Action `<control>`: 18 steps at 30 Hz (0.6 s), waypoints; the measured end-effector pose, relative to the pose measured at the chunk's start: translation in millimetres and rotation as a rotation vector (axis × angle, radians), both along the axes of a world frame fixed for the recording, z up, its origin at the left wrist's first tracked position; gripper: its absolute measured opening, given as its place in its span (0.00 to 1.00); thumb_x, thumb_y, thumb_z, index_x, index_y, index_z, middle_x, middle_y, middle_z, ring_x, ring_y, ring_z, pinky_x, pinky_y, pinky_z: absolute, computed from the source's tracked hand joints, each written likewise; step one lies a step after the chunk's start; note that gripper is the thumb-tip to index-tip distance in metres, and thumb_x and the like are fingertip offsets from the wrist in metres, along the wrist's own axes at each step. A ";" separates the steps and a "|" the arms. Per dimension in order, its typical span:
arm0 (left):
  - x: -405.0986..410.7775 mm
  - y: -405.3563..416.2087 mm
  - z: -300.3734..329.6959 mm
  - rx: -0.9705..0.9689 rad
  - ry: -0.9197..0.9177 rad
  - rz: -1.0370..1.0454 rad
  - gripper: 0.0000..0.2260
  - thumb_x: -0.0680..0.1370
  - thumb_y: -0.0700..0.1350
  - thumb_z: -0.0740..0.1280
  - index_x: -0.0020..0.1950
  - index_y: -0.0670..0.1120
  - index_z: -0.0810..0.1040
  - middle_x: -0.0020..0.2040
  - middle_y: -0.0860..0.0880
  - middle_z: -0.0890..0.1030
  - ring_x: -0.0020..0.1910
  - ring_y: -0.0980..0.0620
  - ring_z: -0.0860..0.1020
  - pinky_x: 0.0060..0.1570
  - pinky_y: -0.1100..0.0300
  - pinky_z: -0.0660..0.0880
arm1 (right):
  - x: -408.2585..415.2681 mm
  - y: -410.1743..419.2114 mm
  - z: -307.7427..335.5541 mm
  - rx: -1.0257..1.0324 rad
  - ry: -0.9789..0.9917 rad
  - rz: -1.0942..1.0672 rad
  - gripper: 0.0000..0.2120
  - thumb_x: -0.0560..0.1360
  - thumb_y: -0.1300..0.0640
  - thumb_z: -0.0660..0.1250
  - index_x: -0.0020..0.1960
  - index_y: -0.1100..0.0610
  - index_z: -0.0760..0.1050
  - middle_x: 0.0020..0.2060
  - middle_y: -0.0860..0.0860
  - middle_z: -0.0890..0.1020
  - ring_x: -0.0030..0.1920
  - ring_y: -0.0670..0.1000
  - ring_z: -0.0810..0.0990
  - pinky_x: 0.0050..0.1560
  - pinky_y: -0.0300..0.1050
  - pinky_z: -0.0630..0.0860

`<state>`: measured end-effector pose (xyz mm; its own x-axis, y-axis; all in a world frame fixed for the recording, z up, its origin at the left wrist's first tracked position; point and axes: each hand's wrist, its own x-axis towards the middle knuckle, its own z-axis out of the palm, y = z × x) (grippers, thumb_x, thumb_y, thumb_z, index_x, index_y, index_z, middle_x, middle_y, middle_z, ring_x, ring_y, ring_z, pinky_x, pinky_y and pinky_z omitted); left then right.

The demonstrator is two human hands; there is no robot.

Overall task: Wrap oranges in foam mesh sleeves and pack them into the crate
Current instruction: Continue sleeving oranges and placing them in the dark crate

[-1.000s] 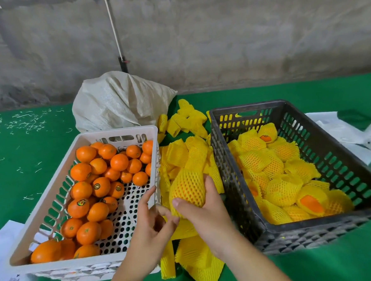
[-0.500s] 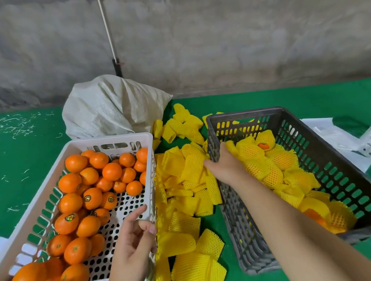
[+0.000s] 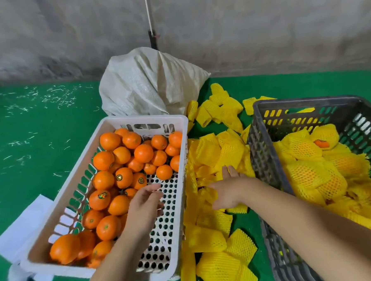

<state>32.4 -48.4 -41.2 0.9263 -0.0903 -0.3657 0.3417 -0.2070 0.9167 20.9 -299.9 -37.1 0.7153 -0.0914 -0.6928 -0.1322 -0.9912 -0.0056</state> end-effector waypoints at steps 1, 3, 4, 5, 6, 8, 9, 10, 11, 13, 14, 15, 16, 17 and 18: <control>12.6 -3.9 -6.1 0.093 -0.033 -0.046 0.10 0.84 0.46 0.67 0.66 0.53 0.78 0.61 0.48 0.80 0.47 0.51 0.80 0.43 0.59 0.80 | 10.2 6.0 -5.3 -0.002 0.037 0.003 0.40 0.79 0.35 0.63 0.83 0.40 0.47 0.79 0.61 0.30 0.79 0.65 0.30 0.78 0.66 0.46; 36.8 -11.6 -21.5 0.343 -0.156 -0.202 0.19 0.85 0.46 0.66 0.75 0.53 0.70 0.69 0.49 0.75 0.53 0.51 0.79 0.48 0.58 0.81 | 31.3 11.1 -13.5 0.048 -0.083 -0.066 0.37 0.79 0.38 0.65 0.82 0.39 0.51 0.77 0.60 0.27 0.78 0.65 0.28 0.79 0.64 0.45; 48.4 -15.1 -30.1 0.481 -0.231 -0.292 0.23 0.84 0.46 0.66 0.79 0.52 0.67 0.73 0.47 0.72 0.62 0.49 0.77 0.59 0.52 0.80 | 41.5 10.3 -17.1 0.083 -0.202 -0.111 0.34 0.78 0.41 0.66 0.80 0.39 0.55 0.77 0.60 0.26 0.78 0.64 0.27 0.79 0.63 0.44; 59.7 -19.4 -37.2 0.607 -0.303 -0.369 0.26 0.84 0.47 0.67 0.81 0.51 0.63 0.76 0.45 0.68 0.71 0.45 0.71 0.69 0.47 0.74 | 50.7 7.6 -20.8 0.125 -0.315 -0.149 0.32 0.78 0.43 0.67 0.79 0.38 0.59 0.77 0.59 0.26 0.78 0.62 0.26 0.79 0.62 0.43; 72.2 -22.4 -44.4 0.709 -0.350 -0.433 0.29 0.84 0.47 0.67 0.83 0.51 0.60 0.79 0.44 0.64 0.76 0.42 0.66 0.74 0.44 0.68 | 60.9 6.0 -26.4 0.183 -0.396 -0.179 0.30 0.78 0.44 0.67 0.77 0.37 0.62 0.78 0.57 0.26 0.78 0.61 0.26 0.79 0.62 0.42; 89.7 -32.1 -53.7 0.827 -0.377 -0.556 0.33 0.84 0.48 0.66 0.85 0.53 0.54 0.83 0.45 0.57 0.80 0.37 0.60 0.76 0.41 0.64 | 66.5 3.3 -33.0 0.295 -0.433 -0.280 0.29 0.79 0.45 0.67 0.77 0.36 0.63 0.80 0.53 0.30 0.79 0.59 0.27 0.79 0.62 0.44; 99.2 -36.7 -58.6 0.889 -0.349 -0.605 0.34 0.84 0.48 0.65 0.85 0.54 0.51 0.84 0.46 0.53 0.80 0.36 0.59 0.75 0.41 0.65 | 70.0 6.1 -36.6 0.342 -0.392 -0.337 0.31 0.79 0.44 0.66 0.79 0.36 0.59 0.81 0.52 0.32 0.79 0.60 0.30 0.79 0.62 0.45; 106.6 -41.5 -64.4 0.967 -0.308 -0.647 0.34 0.84 0.48 0.64 0.85 0.56 0.49 0.85 0.47 0.49 0.80 0.34 0.58 0.73 0.40 0.67 | 72.0 10.0 -40.1 0.383 -0.344 -0.378 0.34 0.80 0.42 0.64 0.81 0.38 0.54 0.82 0.50 0.35 0.80 0.61 0.32 0.79 0.61 0.46; 111.6 -45.5 -70.5 1.048 -0.266 -0.679 0.34 0.84 0.47 0.64 0.85 0.56 0.48 0.86 0.48 0.46 0.80 0.33 0.59 0.70 0.40 0.70 | 73.1 14.7 -42.9 0.415 -0.316 -0.395 0.36 0.80 0.41 0.63 0.83 0.41 0.49 0.82 0.49 0.36 0.81 0.62 0.35 0.79 0.60 0.47; 115.5 -51.3 -84.7 1.177 -0.209 -0.717 0.40 0.83 0.44 0.66 0.85 0.54 0.42 0.85 0.46 0.37 0.77 0.34 0.64 0.64 0.44 0.75 | 73.3 20.1 -45.0 0.452 -0.352 -0.367 0.39 0.80 0.42 0.63 0.83 0.46 0.46 0.82 0.46 0.36 0.81 0.62 0.38 0.79 0.59 0.49; 116.0 -53.9 -92.3 1.220 -0.197 -0.735 0.44 0.81 0.42 0.67 0.85 0.53 0.38 0.84 0.44 0.34 0.76 0.35 0.66 0.63 0.46 0.76 | 72.7 19.3 -43.5 0.437 -0.390 -0.323 0.38 0.81 0.44 0.64 0.83 0.48 0.47 0.82 0.45 0.35 0.82 0.62 0.40 0.79 0.58 0.52; 115.4 -56.1 -100.5 1.245 -0.187 -0.748 0.47 0.80 0.40 0.68 0.84 0.52 0.34 0.83 0.41 0.31 0.76 0.35 0.66 0.63 0.47 0.76 | 71.5 16.4 -41.9 0.397 -0.424 -0.270 0.38 0.81 0.45 0.64 0.83 0.49 0.48 0.81 0.45 0.35 0.82 0.61 0.44 0.78 0.57 0.56; 114.7 -58.3 -107.8 1.257 -0.177 -0.763 0.49 0.80 0.38 0.68 0.84 0.50 0.31 0.82 0.40 0.31 0.77 0.35 0.66 0.63 0.47 0.76 | 70.5 13.3 -40.4 0.354 -0.439 -0.223 0.37 0.81 0.47 0.64 0.83 0.51 0.48 0.81 0.46 0.34 0.82 0.61 0.50 0.77 0.56 0.61; 114.7 -60.3 -113.2 1.254 -0.169 -0.770 0.49 0.80 0.37 0.67 0.84 0.50 0.31 0.83 0.40 0.32 0.78 0.35 0.64 0.64 0.47 0.75 | 69.7 10.8 -38.8 0.339 -0.440 -0.204 0.36 0.81 0.48 0.65 0.82 0.51 0.49 0.81 0.46 0.34 0.80 0.60 0.56 0.75 0.55 0.67; 115.8 -62.5 -115.6 1.240 -0.164 -0.764 0.46 0.80 0.37 0.65 0.84 0.49 0.33 0.83 0.40 0.34 0.79 0.35 0.62 0.65 0.46 0.75 | 69.5 9.8 -36.6 0.358 -0.426 -0.210 0.36 0.82 0.49 0.64 0.82 0.52 0.49 0.81 0.46 0.34 0.79 0.58 0.61 0.72 0.54 0.71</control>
